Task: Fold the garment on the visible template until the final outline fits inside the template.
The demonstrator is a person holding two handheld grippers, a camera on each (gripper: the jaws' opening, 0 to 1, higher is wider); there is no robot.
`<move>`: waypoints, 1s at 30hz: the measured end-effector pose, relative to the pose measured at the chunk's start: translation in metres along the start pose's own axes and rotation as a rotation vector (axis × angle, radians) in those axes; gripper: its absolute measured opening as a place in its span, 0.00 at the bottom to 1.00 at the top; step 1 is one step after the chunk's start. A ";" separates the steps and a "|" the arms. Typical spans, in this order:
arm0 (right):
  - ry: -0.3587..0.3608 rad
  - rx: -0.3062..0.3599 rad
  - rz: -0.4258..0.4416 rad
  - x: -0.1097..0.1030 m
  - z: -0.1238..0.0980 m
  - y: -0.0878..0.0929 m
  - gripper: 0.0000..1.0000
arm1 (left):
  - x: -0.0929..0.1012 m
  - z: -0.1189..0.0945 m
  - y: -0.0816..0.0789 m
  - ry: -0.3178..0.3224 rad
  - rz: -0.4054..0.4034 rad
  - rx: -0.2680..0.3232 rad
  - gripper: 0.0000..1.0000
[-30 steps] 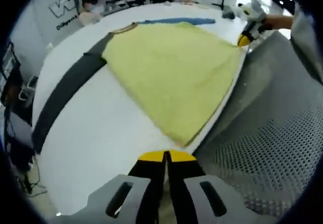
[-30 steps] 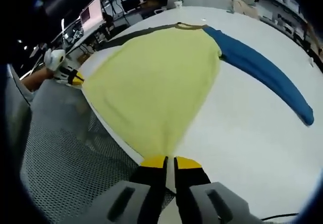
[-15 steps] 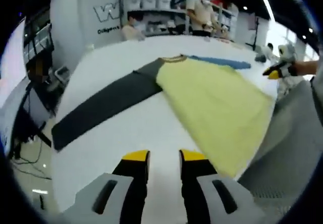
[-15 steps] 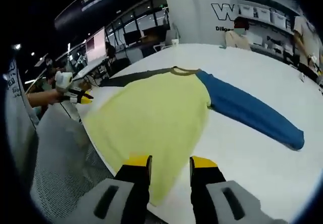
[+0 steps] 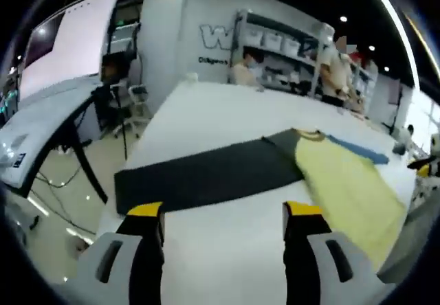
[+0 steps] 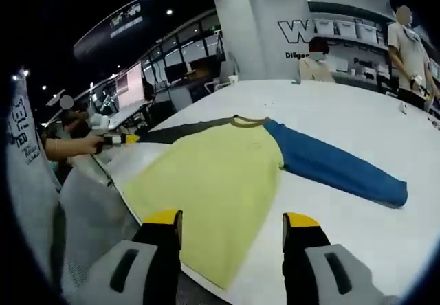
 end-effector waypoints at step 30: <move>0.038 -0.057 -0.053 -0.001 -0.024 -0.005 0.39 | -0.084 0.039 0.024 -0.293 -0.188 0.005 0.06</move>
Point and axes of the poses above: the point that each gripper's makers call its tool centre point, and the gripper's own axes: z roughly forward along the fingers, x roughly to its right, y roughly out of its underside, the point moved 2 cm from there along -z, roughly backward along the fingers, and after that the axes turned 15 degrees about x, right-handed, at the moved point
